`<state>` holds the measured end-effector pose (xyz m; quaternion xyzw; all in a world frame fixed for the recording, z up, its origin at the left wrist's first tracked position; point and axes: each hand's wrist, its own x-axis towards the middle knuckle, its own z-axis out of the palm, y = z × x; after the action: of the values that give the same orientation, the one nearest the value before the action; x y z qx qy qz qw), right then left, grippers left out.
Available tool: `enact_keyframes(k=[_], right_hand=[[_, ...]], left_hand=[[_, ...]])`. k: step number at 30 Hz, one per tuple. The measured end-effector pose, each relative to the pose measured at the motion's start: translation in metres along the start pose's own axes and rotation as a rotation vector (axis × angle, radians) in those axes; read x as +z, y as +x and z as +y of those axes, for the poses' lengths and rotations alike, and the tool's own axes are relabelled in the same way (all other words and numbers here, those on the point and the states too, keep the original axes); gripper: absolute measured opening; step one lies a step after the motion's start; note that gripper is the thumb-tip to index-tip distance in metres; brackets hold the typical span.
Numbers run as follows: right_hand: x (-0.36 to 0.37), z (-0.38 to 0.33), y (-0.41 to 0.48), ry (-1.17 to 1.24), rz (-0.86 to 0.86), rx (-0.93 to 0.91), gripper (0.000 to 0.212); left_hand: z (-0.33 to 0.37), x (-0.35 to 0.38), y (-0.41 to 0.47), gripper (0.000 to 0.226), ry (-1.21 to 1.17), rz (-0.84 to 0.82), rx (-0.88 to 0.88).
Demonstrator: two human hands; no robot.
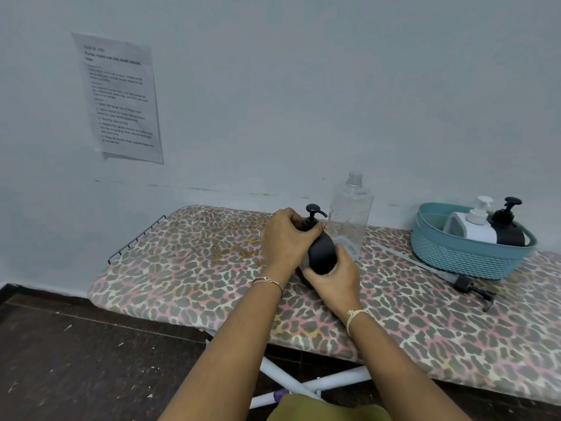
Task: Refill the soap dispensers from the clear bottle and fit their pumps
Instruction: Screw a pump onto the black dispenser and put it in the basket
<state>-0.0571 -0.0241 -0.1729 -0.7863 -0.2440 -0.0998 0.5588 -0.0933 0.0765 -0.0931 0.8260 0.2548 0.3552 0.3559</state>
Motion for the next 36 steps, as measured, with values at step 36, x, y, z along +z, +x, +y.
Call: enact_keyframes(k=[36], right_hand=[[-0.202, 0.023, 0.083, -0.157, 0.485, -0.14, 0.054]], left_hand=[[0.197, 0.128, 0.015, 0.04, -0.296, -0.22, 0.307]])
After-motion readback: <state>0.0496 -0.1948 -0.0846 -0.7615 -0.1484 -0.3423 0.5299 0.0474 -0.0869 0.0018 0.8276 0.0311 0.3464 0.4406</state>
